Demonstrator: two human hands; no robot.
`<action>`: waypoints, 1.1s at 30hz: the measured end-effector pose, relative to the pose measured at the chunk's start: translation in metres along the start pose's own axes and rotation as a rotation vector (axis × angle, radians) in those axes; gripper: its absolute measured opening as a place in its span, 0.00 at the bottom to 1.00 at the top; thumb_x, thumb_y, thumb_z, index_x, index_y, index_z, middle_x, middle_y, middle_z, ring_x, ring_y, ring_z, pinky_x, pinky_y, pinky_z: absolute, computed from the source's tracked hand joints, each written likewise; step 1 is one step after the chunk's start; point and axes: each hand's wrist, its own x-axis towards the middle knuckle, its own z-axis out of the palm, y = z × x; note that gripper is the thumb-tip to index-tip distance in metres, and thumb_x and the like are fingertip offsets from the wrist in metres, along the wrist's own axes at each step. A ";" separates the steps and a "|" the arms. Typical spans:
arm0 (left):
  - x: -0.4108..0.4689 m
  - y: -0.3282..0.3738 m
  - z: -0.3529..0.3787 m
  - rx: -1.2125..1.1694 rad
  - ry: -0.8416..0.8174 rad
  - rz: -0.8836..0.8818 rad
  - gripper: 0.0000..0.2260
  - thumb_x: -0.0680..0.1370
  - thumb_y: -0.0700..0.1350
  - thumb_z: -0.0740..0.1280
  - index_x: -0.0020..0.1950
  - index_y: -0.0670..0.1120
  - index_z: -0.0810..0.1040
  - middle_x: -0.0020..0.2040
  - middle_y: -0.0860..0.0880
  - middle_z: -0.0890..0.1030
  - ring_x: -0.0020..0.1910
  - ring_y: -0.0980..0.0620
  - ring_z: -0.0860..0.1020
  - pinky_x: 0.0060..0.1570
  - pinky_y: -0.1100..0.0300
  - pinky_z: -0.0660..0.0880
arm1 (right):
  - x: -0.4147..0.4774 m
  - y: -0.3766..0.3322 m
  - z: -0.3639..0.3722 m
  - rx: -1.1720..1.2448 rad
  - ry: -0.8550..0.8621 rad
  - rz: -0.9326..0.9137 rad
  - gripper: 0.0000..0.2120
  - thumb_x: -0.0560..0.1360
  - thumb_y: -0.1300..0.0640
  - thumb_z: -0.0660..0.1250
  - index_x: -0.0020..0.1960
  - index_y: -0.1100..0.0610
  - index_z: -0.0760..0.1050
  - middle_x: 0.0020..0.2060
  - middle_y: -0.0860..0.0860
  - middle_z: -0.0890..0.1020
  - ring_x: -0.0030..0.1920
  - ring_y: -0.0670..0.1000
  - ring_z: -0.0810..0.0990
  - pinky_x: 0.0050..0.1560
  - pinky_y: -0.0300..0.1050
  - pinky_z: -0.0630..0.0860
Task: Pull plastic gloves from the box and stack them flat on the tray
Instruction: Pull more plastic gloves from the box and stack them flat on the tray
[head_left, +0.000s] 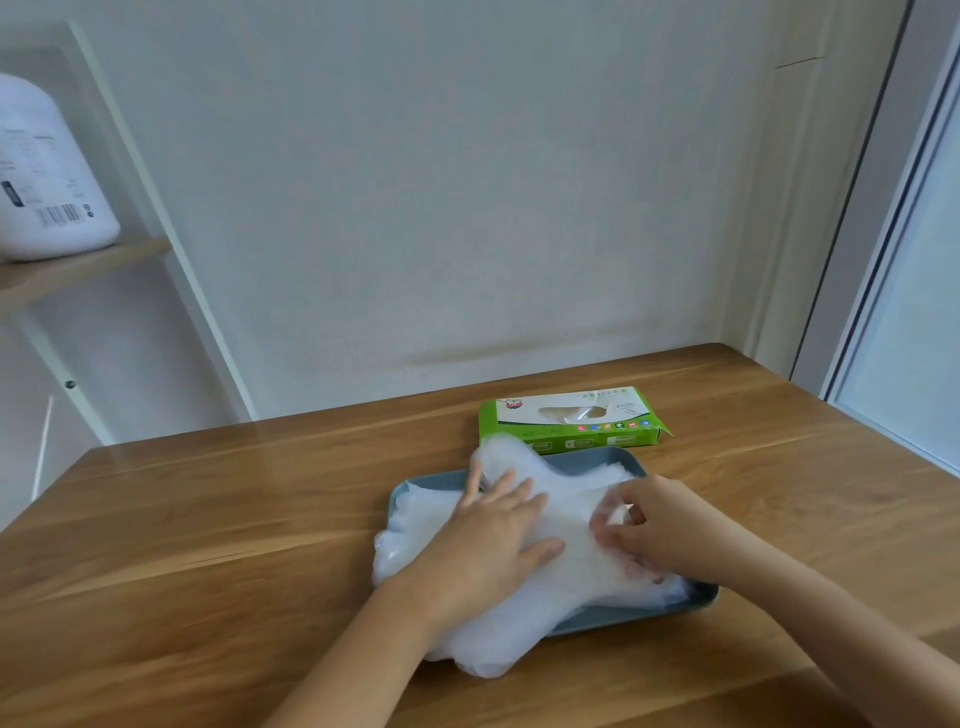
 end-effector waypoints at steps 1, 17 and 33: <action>0.002 -0.004 -0.002 0.041 0.008 -0.049 0.27 0.82 0.59 0.51 0.79 0.49 0.55 0.80 0.50 0.52 0.78 0.54 0.42 0.72 0.52 0.28 | 0.000 0.001 0.000 -0.006 0.000 0.002 0.03 0.76 0.58 0.67 0.46 0.55 0.79 0.21 0.47 0.74 0.19 0.41 0.71 0.23 0.35 0.71; -0.006 0.000 0.005 -0.244 0.186 0.028 0.19 0.77 0.56 0.67 0.66 0.53 0.74 0.62 0.58 0.75 0.60 0.61 0.73 0.61 0.65 0.69 | 0.015 0.001 -0.008 -0.059 0.131 -0.029 0.15 0.71 0.36 0.66 0.43 0.47 0.76 0.28 0.45 0.82 0.28 0.40 0.78 0.36 0.37 0.74; -0.011 0.011 0.006 -0.218 -0.090 -0.092 0.29 0.80 0.58 0.60 0.78 0.52 0.56 0.79 0.55 0.55 0.76 0.58 0.54 0.73 0.62 0.49 | 0.021 0.016 -0.010 -0.137 0.403 -0.129 0.20 0.78 0.53 0.64 0.69 0.49 0.67 0.44 0.45 0.79 0.41 0.41 0.75 0.43 0.34 0.70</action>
